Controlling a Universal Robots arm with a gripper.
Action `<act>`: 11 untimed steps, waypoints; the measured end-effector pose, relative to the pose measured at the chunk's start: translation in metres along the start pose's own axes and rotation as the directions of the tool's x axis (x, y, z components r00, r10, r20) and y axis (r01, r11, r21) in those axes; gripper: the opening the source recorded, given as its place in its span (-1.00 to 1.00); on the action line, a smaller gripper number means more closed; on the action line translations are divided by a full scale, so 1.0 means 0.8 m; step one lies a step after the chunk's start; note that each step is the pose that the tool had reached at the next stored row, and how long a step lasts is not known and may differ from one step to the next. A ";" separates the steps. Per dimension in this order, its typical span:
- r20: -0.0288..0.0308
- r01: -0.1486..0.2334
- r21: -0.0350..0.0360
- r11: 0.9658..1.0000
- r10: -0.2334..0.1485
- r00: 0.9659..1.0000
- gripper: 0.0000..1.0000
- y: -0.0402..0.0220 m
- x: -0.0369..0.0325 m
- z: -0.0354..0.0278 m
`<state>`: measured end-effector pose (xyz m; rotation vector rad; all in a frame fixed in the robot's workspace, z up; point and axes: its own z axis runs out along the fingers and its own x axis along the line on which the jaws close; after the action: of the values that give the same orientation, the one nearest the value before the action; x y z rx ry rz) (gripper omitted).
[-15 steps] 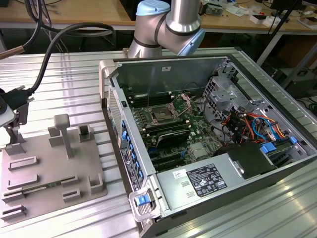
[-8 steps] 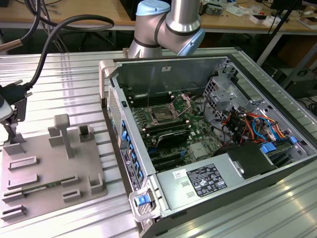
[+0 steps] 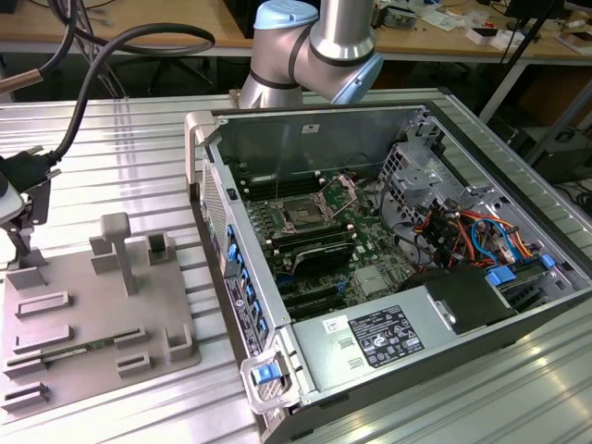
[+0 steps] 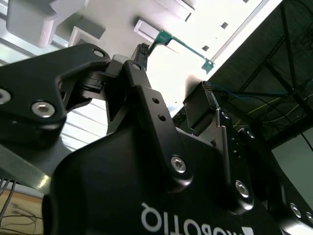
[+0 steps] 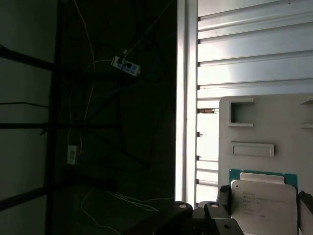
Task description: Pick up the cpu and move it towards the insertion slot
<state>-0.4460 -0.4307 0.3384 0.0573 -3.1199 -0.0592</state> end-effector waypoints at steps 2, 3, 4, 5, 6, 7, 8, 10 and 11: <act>0.000 0.000 0.000 1.000 0.000 1.000 0.09 0.0000 -0.0026 0.0000; 0.000 0.000 0.000 1.000 0.000 1.000 0.09 -0.0001 -0.0050 0.0000; 0.000 0.000 0.000 1.000 0.000 1.000 0.09 -0.0002 -0.0077 -0.0001; 0.000 0.000 0.000 1.000 0.000 1.000 0.09 -0.0001 -0.0081 -0.0013; 0.000 0.000 0.000 1.000 0.000 1.000 0.09 0.0000 -0.0082 -0.0027; 0.000 0.000 0.000 1.000 0.000 1.000 0.09 0.0000 -0.0082 -0.0044; 0.000 0.000 0.000 1.000 0.000 1.000 0.09 0.0001 -0.0082 -0.0072; 0.000 0.000 0.000 1.000 0.000 1.000 0.09 0.0003 -0.0081 -0.0145; 0.000 0.000 0.000 1.000 0.000 1.000 0.09 0.0005 -0.0080 -0.0180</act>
<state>-0.4393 -0.4306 0.3527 0.0569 -3.1199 -0.0593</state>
